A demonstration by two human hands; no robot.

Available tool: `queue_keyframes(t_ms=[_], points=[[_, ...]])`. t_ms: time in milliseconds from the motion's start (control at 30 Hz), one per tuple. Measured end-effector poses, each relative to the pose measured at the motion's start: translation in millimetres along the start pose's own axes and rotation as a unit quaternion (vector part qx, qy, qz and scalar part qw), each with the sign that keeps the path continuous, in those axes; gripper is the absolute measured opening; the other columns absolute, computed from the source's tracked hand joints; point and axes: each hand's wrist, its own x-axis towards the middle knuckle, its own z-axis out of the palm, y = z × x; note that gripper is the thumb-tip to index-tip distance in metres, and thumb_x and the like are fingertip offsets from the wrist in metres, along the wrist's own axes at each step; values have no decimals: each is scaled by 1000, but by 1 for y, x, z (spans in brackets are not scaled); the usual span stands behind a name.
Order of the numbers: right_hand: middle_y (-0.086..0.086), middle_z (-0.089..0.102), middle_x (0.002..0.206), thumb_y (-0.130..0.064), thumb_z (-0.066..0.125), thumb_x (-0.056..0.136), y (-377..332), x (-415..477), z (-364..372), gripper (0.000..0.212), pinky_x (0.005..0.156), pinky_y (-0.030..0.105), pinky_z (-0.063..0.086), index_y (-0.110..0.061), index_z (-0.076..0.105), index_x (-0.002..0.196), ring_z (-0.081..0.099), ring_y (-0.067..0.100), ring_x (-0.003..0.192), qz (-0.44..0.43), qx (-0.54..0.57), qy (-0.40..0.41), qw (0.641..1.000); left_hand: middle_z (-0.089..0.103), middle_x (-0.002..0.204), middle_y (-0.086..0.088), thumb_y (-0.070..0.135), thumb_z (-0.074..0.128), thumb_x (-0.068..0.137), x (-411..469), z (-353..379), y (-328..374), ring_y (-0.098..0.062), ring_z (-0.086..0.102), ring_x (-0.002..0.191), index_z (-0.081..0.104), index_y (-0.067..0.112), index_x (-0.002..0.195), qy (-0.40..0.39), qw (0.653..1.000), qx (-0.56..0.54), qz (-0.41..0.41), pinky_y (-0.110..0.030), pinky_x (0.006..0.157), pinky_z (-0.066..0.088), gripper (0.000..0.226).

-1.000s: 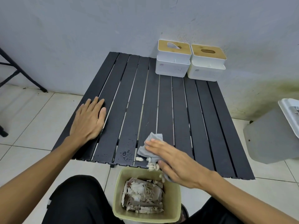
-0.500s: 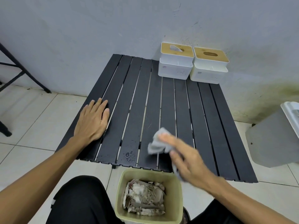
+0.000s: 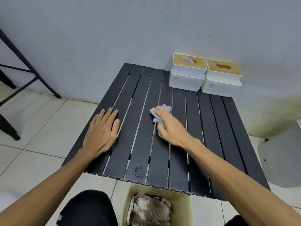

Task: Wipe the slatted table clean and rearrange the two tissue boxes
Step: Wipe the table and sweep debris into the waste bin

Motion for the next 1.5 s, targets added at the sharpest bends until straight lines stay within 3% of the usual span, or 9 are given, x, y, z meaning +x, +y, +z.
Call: queue_keyframes(t_ms=[133,267,500,700,900,967,1267,1400,1500], points=[[0,23,164,-13,48,95,-48,-77,14,64,124,26,16,-11,26,156,17,11,152,-157,-4,-100,983,20,163,1,53,5,98,1,2,-1,-18,11,151,24,22,155,-1,1000,1,-2,-38,123,8,69],[1,21,165,-19,49,96,-57,-96,18,63,125,29,12,-13,28,156,11,11,153,-248,-42,-120,960,21,163,1,52,5,98,1,2,-1,-19,11,151,23,22,156,1,1000,4,1,-38,123,8,68],[7,45,151,-9,47,88,-13,9,12,55,116,22,25,-8,46,143,38,22,142,-94,-25,8,995,19,164,2,53,2,97,-1,0,1,-17,8,152,22,23,156,0,1000,2,2,-37,123,7,69],[5,54,120,-16,46,91,18,96,4,29,89,42,49,-11,56,118,48,22,115,71,-33,128,989,18,164,3,53,3,97,0,1,0,-16,7,152,22,24,156,1,1000,2,4,-36,123,7,69],[5,54,133,-8,45,92,4,87,12,43,89,35,46,-14,53,134,51,23,117,-37,-40,82,995,19,164,3,55,2,96,0,2,0,-16,8,152,24,25,155,6,1000,10,2,-34,123,7,71],[4,56,130,-7,43,93,21,88,2,39,88,30,42,-11,57,129,51,22,118,-5,-41,104,994,19,164,3,55,1,96,0,2,0,-16,9,152,24,24,155,5,1000,12,4,-34,123,6,71],[16,62,121,-9,42,92,120,36,-54,32,98,50,45,-4,62,117,51,36,117,287,-68,305,905,19,163,2,54,4,98,-1,2,-1,-18,9,152,24,24,155,1,1000,15,2,-35,122,7,68],[8,56,101,-7,41,92,85,61,-36,20,78,35,46,-5,60,95,54,25,88,233,-6,240,942,18,164,1,53,5,98,0,0,0,-18,8,152,23,24,156,-3,1000,8,1,-36,123,7,67],[21,38,81,7,33,86,16,61,-12,8,60,30,34,10,40,84,32,25,68,88,27,151,984,17,164,2,51,6,99,0,-1,1,-18,7,152,22,23,156,-7,1000,1,0,-36,123,6,66]])
